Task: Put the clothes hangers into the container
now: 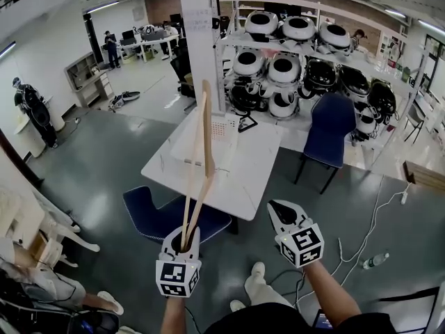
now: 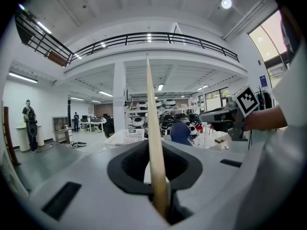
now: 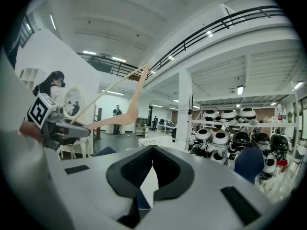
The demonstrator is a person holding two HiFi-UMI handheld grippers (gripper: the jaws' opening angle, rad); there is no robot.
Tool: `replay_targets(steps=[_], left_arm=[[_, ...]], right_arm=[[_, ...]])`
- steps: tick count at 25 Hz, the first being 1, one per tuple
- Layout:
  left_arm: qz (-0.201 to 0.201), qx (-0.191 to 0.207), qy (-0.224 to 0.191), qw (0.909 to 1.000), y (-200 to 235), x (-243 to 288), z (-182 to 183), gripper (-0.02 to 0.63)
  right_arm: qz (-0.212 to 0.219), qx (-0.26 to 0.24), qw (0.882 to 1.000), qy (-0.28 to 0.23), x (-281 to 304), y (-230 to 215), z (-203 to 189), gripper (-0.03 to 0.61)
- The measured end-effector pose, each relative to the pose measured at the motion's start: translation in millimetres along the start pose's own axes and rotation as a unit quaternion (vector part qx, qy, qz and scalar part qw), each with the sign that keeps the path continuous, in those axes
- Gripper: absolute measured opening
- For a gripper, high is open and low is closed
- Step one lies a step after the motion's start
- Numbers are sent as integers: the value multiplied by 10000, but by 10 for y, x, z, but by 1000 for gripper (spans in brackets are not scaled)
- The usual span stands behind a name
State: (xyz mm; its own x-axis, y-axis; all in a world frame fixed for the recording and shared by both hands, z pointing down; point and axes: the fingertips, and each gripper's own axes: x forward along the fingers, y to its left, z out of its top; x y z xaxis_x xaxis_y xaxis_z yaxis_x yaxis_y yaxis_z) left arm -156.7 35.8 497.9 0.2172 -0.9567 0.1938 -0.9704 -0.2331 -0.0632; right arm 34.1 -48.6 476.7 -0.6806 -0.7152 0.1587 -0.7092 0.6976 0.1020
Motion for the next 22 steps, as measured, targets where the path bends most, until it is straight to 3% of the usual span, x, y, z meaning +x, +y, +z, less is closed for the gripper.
replay_targets(steps=[22], left_arm=[[160,-23,141,9998,386,1215,185,53]], right_arm=[[96,61,9999,-3,991,-875,91,20]])
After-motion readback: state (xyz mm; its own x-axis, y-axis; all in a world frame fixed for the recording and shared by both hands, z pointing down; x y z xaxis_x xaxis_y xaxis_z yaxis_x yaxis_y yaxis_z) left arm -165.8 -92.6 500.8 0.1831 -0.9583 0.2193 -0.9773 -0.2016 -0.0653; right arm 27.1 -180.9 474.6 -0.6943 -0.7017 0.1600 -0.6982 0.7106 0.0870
